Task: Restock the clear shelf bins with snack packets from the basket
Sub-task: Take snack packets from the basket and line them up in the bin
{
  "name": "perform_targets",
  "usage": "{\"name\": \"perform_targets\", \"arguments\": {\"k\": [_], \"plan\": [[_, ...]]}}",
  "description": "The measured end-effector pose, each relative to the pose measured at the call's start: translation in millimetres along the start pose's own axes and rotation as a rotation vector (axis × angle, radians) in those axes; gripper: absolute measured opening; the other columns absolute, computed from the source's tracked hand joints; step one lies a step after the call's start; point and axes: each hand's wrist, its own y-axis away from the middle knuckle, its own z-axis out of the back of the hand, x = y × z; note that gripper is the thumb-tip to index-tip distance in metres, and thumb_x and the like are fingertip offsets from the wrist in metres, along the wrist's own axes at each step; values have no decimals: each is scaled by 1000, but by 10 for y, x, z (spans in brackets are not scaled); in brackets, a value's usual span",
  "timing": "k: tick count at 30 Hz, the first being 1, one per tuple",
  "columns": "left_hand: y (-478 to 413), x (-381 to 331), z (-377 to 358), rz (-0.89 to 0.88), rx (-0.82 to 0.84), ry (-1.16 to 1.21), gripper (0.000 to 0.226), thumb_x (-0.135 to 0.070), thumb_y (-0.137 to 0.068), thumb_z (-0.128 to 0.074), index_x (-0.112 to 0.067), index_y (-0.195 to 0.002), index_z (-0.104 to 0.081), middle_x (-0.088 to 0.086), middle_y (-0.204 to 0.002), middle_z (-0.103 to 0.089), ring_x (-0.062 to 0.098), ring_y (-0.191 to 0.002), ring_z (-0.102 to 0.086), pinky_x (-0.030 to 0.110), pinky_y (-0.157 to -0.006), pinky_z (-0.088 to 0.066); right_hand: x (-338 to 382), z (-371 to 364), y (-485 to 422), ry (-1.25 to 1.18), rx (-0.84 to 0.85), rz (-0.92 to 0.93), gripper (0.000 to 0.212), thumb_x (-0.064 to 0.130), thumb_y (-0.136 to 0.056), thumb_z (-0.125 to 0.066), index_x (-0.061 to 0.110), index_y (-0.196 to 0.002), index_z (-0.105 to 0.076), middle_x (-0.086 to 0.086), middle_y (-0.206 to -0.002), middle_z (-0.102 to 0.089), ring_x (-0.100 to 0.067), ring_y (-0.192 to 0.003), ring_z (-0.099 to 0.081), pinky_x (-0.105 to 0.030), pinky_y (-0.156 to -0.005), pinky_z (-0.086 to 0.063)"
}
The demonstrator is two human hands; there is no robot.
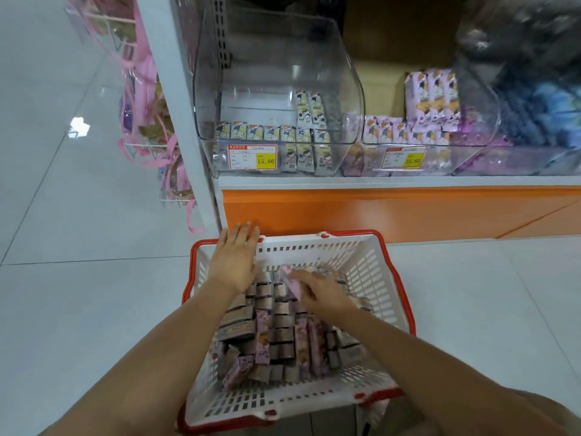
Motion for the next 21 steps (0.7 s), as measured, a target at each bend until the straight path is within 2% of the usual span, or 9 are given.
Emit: {"name": "perform_targets", "arguments": {"k": [2, 4, 7, 11, 12, 14, 17, 19, 21], "plan": [[-30, -116, 218, -52, -137, 56, 67, -22, -92, -57, -10, -152, -29, 14, -156, -31, 32, -144, -27, 46, -121, -16, 52, 356, 42, -52, -109, 101, 42, 18, -95, -47, 27, -136, -49, -9, -103, -61, -25, -87, -57, -37, -74, -48], [-81, -267, 473, -108, -296, 86, 62, -14, -84, -65, -9, -142, -46, 15, -140, -51, 34, -128, -46, 48, -109, -36, 102, 735, 116, -107, -225, 179, 43, 10, -93, -53, 25, -134, -53, -6, -104, -63, -19, -87, -57, -29, -72, -45], [-182, -528, 881, -201, -526, 107, 50, -8, -77, -65, -9, -127, -58, 13, -120, -59, 33, -109, -55, 45, -90, -46, 157, 1256, 267, -134, -389, 238, 47, 4, -92, -55, 31, -131, -53, -1, -94, -61, -14, -78, -57, -24, -67, -44], [-384, -875, 1345, -280, -687, 127, 45, -8, -78, -63, -10, -122, -57, 10, -118, -57, 28, -109, -52, 42, -92, -45, 153, 1892, 463, -192, -584, 258, 45, 7, -94, -54, 30, -132, -54, 20, -95, -55, -2, -82, -54, -23, -72, -48], [-439, -950, 1435, -291, -698, 131, 45, -9, -79, -62, -10, -123, -56, 11, -121, -57, 28, -112, -52, 42, -95, -44, 146, 2053, 482, -208, -631, 262, 45, 7, -95, -53, 29, -133, -54, 18, -95, -56, -3, -81, -54, -25, -73, -49], [-553, -1073, 1578, -298, -673, 133, 51, -11, -81, -59, -11, -132, -52, 12, -133, -53, 30, -124, -48, 44, -105, -38, 104, 2364, 441, -199, -735, 267, 43, 6, -96, -51, 27, -134, -53, 4, -90, -57, -14, -79, -57, -33, -72, -53], [-724, -1190, 1676, -276, -566, 120, 64, -15, -88, -56, -17, -148, -36, 9, -154, -33, 27, -143, -28, 41, -118, -19, -13, 2744, 253, -109, -845, 210, 41, 10, -97, -48, 25, -136, -51, -3, -95, -58, -24, -81, -59, -45, -75, -53], [-844, -1232, 1673, -276, -506, 91, 69, -21, -92, -53, -19, -154, -23, 6, -162, -18, 24, -148, -16, 38, -121, -9, -115, 2905, 93, -48, -871, 141, 41, 12, -97, -47, 26, -136, -50, -5, -104, -60, -23, -83, -58, -45, -78, -52], [-938, -1258, 1631, -274, -471, 69, 74, -26, -95, -51, -20, -157, -12, 4, -165, -5, 22, -150, -9, 35, -120, -3, -198, 3017, -68, 9, -869, 81, 42, 14, -98, -47, 26, -138, -49, -7, -104, -60, -22, -84, -57, -41, -80, -50]]}}
